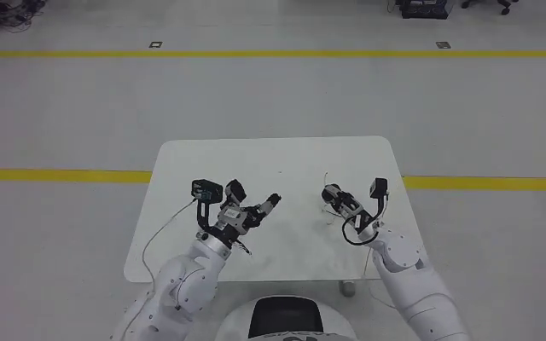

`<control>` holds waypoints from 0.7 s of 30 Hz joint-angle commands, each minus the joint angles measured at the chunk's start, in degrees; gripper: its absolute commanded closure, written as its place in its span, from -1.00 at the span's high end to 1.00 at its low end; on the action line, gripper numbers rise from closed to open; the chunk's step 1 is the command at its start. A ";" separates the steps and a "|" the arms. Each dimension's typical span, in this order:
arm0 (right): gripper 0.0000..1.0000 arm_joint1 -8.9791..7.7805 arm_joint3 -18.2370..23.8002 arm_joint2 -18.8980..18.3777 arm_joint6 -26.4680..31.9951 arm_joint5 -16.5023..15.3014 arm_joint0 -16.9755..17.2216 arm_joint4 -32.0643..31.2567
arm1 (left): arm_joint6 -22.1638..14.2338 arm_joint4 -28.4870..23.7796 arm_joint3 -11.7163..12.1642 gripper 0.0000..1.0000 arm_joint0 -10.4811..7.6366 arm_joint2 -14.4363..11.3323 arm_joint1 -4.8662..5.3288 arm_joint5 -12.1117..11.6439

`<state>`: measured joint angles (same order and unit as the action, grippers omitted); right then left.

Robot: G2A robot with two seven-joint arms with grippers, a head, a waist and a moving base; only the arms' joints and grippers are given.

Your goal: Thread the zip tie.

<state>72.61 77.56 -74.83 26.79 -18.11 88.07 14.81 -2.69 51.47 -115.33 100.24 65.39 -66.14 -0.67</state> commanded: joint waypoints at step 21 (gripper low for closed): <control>-1.00 0.92 -1.20 2.74 -4.80 -0.95 -1.28 1.79 | 3.88 35.40 3.39 1.00 -2.69 -9.55 0.22 0.32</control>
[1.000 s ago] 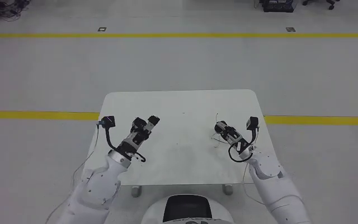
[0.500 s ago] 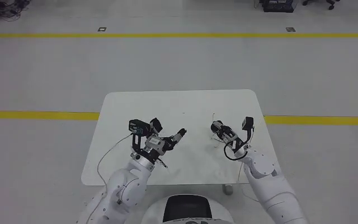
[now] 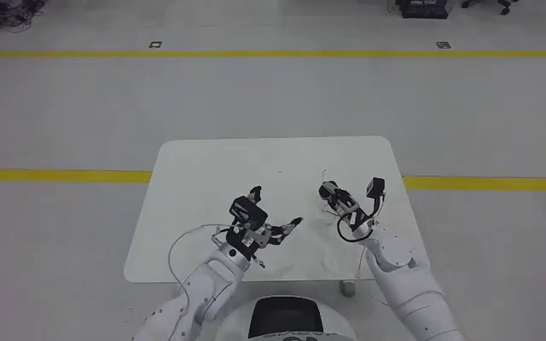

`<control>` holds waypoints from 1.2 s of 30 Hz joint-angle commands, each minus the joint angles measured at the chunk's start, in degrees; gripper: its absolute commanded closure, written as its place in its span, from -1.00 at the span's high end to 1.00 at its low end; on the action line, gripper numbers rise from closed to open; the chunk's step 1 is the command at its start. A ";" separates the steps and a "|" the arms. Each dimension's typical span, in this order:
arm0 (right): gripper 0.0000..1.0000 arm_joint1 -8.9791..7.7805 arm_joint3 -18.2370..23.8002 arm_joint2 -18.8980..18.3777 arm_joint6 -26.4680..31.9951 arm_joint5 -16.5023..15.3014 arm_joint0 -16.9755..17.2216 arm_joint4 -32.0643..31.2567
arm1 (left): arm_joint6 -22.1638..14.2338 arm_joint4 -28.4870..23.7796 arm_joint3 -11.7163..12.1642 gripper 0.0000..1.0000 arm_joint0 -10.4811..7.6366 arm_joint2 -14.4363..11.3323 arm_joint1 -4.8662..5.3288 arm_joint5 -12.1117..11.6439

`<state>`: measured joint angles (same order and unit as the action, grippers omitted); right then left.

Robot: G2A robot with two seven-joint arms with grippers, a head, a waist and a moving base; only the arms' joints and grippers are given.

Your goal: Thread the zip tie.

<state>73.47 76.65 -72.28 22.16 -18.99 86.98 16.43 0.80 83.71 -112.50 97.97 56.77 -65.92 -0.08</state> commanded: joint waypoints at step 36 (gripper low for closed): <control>-1.00 2.72 3.89 1.99 -4.88 -0.49 0.46 0.55 | 13.30 6.25 16.07 1.00 -22.15 -26.44 6.42 19.56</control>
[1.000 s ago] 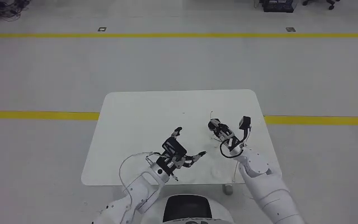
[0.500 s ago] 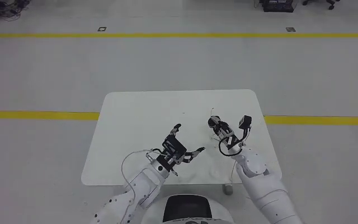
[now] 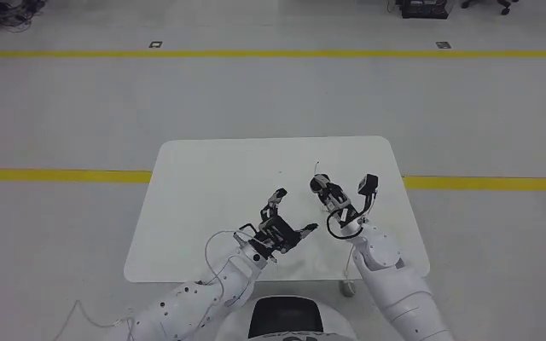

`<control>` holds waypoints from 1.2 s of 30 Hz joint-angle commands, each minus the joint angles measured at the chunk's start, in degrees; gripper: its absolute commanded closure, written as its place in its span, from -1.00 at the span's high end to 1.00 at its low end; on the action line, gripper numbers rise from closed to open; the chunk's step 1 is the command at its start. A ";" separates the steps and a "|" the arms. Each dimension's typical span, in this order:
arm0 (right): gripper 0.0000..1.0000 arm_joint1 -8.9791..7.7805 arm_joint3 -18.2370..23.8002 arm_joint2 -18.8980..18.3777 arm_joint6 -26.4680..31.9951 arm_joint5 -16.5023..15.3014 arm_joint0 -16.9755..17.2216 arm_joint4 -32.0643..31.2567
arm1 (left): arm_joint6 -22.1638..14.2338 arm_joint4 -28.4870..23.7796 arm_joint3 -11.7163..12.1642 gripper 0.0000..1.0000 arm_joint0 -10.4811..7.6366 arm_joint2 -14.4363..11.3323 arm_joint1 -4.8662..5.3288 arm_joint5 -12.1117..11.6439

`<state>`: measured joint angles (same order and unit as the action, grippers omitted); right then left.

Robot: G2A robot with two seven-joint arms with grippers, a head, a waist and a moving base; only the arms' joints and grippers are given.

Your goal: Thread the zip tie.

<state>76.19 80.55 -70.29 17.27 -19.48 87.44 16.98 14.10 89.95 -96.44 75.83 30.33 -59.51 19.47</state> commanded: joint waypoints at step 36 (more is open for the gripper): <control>-1.00 0.35 5.20 0.60 -5.42 0.14 1.40 -12.34 | -5.93 0.00 3.98 1.00 -7.51 -1.15 0.42 -3.29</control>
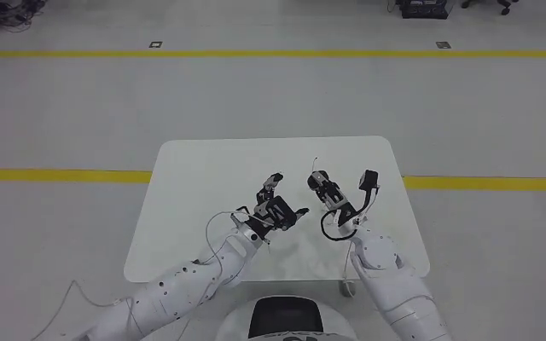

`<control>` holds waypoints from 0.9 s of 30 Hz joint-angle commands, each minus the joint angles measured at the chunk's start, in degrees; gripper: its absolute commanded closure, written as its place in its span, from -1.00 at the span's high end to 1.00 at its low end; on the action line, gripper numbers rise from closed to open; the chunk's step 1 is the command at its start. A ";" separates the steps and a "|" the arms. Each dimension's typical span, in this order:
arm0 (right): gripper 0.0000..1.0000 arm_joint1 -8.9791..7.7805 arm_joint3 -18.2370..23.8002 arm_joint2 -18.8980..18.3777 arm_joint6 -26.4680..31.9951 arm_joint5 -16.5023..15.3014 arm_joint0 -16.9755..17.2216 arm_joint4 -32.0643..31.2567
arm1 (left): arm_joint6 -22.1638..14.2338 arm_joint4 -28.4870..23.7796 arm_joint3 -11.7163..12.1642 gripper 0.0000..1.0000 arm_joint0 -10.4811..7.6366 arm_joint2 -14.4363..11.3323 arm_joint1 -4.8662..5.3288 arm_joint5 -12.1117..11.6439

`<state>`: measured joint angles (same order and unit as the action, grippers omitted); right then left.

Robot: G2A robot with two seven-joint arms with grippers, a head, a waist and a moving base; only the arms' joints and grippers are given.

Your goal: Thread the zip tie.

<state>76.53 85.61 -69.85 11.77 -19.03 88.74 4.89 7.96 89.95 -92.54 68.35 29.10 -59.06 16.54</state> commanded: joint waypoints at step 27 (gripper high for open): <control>-1.00 -0.64 3.08 1.55 -3.69 -0.45 1.27 -9.06 | 2.32 0.01 -0.65 0.00 0.94 1.57 0.11 -3.54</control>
<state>75.91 88.87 -68.40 7.96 -19.48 90.10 -4.22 10.25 89.95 -93.17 69.27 30.65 -58.94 13.03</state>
